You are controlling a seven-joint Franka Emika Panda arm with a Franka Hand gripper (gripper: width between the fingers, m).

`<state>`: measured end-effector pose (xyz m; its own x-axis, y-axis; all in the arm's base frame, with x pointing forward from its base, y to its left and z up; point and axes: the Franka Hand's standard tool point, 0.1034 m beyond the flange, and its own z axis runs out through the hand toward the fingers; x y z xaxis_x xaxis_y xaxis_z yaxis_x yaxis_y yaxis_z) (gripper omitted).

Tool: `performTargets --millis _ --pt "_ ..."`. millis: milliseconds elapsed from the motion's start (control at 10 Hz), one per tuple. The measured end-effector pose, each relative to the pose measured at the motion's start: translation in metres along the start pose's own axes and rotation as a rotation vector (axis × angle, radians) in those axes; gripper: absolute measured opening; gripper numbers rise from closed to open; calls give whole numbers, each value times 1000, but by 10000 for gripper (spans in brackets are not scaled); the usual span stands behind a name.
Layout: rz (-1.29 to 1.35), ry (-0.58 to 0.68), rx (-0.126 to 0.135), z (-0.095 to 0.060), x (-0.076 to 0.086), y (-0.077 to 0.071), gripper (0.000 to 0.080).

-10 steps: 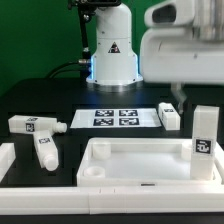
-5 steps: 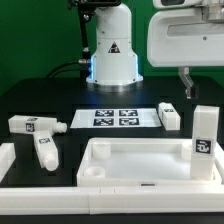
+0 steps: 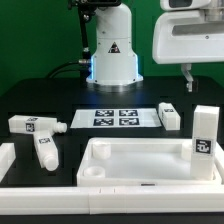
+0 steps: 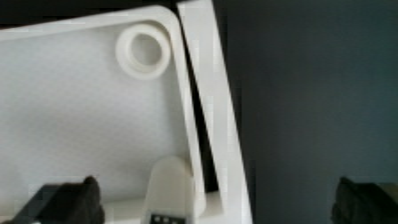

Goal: Assemble desk

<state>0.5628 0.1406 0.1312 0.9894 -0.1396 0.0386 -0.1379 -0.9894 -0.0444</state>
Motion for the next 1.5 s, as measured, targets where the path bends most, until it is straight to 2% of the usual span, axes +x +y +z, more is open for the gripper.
performTargets --millis 400,500,700,800,900,1000,1200,1300,1400,1500 --pt "-217 1 -3 0 4 4 649" --pt "-220 -12 5 9 -6 11 649" --pt "-261 -71 1 27 -52 30 649" --pt "-238 -196 -14 29 -75 35 649" --pt "-195 -257 -30 28 -81 34 649" --pt "-203 -287 -33 29 -77 34 649" --pt "-186 -428 -47 31 -81 37 649" --pt "-146 -543 -43 38 -93 45 649" --pt "-135 -646 -58 47 -103 52 649" --pt "-133 -713 -79 57 -111 52 649"
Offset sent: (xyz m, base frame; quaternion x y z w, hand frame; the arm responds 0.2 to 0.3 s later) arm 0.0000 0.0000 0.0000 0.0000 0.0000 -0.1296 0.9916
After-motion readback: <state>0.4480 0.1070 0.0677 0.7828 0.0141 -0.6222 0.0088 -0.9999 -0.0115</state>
